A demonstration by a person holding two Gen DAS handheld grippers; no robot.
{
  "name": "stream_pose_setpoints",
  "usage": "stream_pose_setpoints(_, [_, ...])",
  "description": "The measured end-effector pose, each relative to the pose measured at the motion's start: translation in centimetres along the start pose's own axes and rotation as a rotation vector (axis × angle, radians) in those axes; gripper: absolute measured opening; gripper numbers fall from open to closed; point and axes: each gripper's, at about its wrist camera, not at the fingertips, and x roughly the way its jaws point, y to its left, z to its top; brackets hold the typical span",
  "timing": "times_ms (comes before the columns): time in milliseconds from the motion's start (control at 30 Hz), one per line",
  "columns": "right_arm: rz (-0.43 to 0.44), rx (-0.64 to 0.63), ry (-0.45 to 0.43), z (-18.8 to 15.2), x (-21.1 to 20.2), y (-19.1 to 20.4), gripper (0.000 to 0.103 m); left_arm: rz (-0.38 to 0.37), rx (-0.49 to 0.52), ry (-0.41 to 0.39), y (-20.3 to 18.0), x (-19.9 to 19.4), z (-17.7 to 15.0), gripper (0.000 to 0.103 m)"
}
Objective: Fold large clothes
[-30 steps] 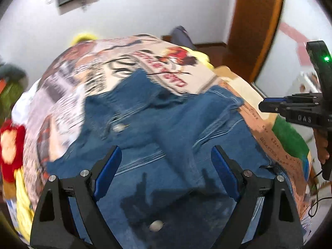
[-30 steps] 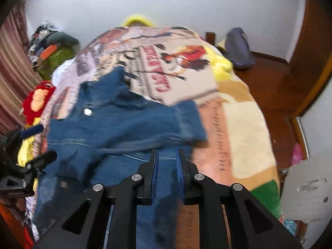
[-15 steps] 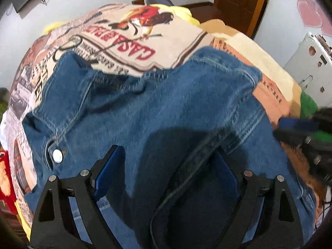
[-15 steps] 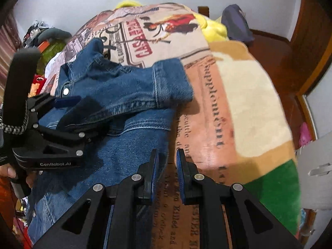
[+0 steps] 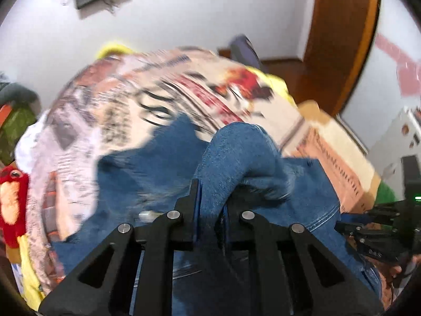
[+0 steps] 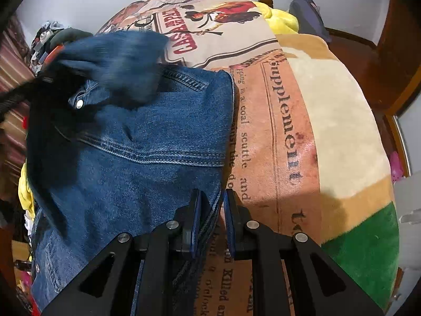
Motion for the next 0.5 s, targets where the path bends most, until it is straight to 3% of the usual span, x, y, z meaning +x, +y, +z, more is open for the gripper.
stream_pose_setpoints(167, [-0.035, -0.028, -0.01, -0.2, 0.0, 1.0, 0.013, -0.019, -0.095, -0.011, 5.1, -4.0, -2.9, 0.015])
stream_pose_setpoints(333, [-0.058, -0.056, -0.015, -0.3, -0.1, 1.9, 0.013, -0.034, -0.189, 0.102, 8.3, -2.8, -9.1, 0.021])
stream_pose_setpoints(433, [-0.094, -0.085, -0.021, -0.4, -0.1, 2.5, 0.013, -0.052, -0.297, 0.175, 10.3, -1.6, -13.3, 0.024])
stream_pose_setpoints(500, [-0.117, -0.104, -0.025, -0.5, 0.0, 2.8, 0.013, -0.068, -0.369, 0.194, 11.8, -1.4, -15.9, 0.037])
